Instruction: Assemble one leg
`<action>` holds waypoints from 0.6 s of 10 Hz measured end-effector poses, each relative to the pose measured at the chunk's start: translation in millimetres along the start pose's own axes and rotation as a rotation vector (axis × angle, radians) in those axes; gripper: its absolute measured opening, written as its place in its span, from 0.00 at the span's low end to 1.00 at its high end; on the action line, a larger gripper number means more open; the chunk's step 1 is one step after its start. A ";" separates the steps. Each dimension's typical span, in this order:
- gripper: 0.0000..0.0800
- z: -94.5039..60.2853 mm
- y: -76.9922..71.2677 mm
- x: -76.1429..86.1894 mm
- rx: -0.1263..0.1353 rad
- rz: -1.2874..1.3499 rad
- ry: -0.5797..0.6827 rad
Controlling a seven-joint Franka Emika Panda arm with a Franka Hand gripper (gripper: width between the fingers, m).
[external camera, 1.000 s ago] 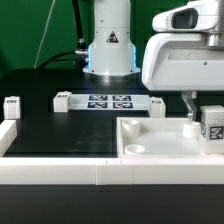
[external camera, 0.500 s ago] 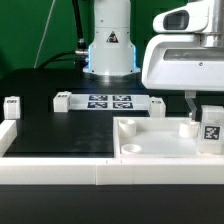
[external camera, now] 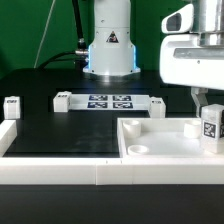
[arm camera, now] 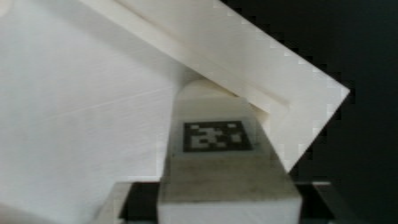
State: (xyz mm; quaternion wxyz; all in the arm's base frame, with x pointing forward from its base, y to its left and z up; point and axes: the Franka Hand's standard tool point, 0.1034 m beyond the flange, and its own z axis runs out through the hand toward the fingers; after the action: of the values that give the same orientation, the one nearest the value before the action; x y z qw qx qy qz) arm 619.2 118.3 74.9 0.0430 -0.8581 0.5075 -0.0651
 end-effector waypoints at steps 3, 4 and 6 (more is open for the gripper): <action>0.36 -0.5 0.2 0.8 0.010 0.319 -0.023; 0.36 0.0 0.9 1.8 0.013 0.393 -0.035; 0.37 1.3 5.3 8.6 0.002 0.520 -0.060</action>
Offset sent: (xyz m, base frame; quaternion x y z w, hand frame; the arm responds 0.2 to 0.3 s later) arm -0.0025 -0.0109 -0.0052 0.0209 -0.0178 0.2574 0.9659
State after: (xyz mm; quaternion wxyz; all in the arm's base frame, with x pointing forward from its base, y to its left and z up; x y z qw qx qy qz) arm 618.9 108.3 73.5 0.0742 -0.7002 0.7096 -0.0271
